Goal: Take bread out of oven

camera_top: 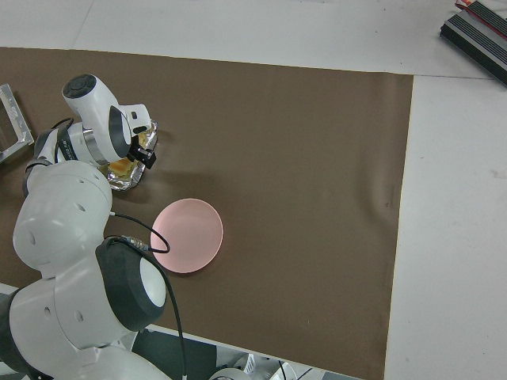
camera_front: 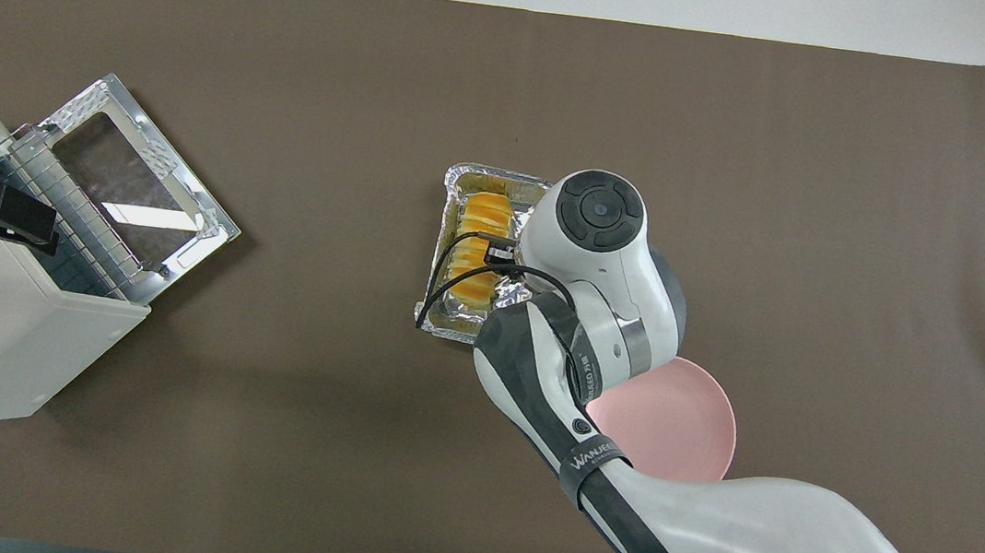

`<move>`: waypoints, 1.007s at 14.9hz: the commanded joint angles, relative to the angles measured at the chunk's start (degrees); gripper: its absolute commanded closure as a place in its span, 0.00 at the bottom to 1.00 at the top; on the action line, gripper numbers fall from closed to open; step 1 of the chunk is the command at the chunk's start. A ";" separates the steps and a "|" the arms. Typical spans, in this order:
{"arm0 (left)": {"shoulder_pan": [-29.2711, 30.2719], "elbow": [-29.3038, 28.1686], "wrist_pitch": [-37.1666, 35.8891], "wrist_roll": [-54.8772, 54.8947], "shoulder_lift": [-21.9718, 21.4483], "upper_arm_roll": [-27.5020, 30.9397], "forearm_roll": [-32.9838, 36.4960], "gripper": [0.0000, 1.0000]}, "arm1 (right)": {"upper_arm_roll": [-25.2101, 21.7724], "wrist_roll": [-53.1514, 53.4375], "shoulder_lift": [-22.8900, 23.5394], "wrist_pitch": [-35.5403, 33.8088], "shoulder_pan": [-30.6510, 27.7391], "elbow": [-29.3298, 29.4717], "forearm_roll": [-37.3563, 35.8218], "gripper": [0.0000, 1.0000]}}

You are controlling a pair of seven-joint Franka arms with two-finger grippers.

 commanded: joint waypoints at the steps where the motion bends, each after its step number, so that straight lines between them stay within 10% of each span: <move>1: 0.66 0.94 -1.19 0.81 -0.70 -0.20 -0.95 0.00 | -0.09 -1.01 -1.20 1.31 0.25 -1.78 0.52 1.00; 15: 0.83 0.40 -0.66 0.11 -0.88 0.06 -0.95 0.00 | -0.17 -43.27 -2.16 -4.40 -22.07 1.40 4.74 1.00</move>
